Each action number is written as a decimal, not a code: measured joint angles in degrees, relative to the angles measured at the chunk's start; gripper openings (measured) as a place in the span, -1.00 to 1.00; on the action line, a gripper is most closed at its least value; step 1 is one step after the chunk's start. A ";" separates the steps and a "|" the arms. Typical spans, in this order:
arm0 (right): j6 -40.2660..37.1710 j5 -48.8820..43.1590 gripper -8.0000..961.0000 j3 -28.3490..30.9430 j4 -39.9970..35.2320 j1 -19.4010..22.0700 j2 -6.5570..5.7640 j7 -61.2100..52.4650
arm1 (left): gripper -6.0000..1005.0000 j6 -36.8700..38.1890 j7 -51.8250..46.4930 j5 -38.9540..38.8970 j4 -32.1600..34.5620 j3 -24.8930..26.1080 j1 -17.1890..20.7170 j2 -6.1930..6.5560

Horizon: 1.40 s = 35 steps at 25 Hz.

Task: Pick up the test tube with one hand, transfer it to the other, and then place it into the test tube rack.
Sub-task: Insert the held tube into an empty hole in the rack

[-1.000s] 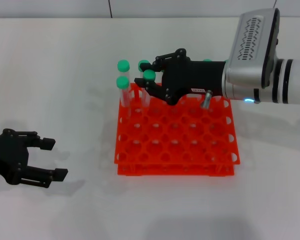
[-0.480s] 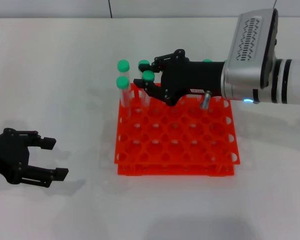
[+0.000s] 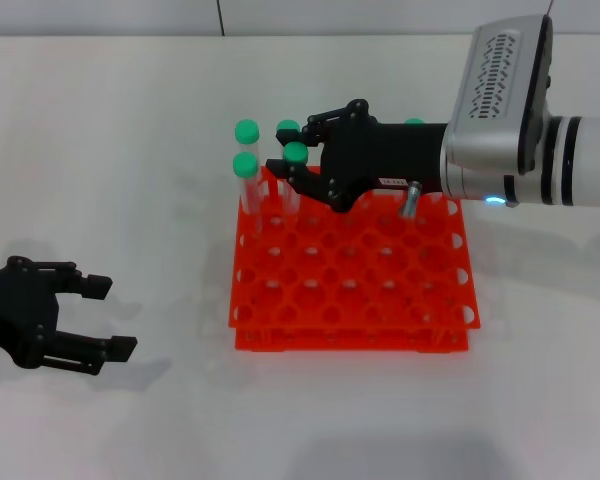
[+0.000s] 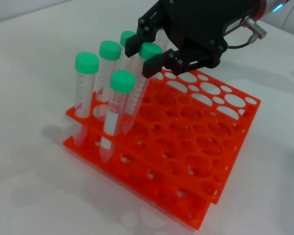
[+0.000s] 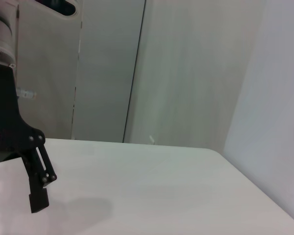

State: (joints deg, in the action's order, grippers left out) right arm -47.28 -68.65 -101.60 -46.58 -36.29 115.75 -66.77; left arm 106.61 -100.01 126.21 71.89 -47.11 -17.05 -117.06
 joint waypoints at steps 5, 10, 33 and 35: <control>0.00 0.00 -0.41 0.00 0.00 0.00 0.01 -0.11 | 0.75 0.00 0.00 0.00 0.00 0.00 0.00 0.00; -0.13 0.00 -0.41 0.04 -0.01 -0.03 -0.01 -0.37 | 0.75 0.00 0.00 0.00 0.00 0.04 0.00 0.00; -0.39 0.01 -0.42 0.15 -0.05 -0.17 -0.09 -0.47 | 0.75 -0.12 0.00 0.00 0.00 0.11 -0.20 0.00; -0.39 0.01 -0.42 0.20 -0.04 -0.21 -0.09 -0.72 | 0.75 -0.12 0.00 0.00 0.00 0.15 -0.25 0.01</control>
State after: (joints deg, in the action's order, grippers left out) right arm -47.67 -68.64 -101.40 -46.62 -36.50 115.66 -67.48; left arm 106.49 -100.01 126.21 71.89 -46.96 -17.31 -117.06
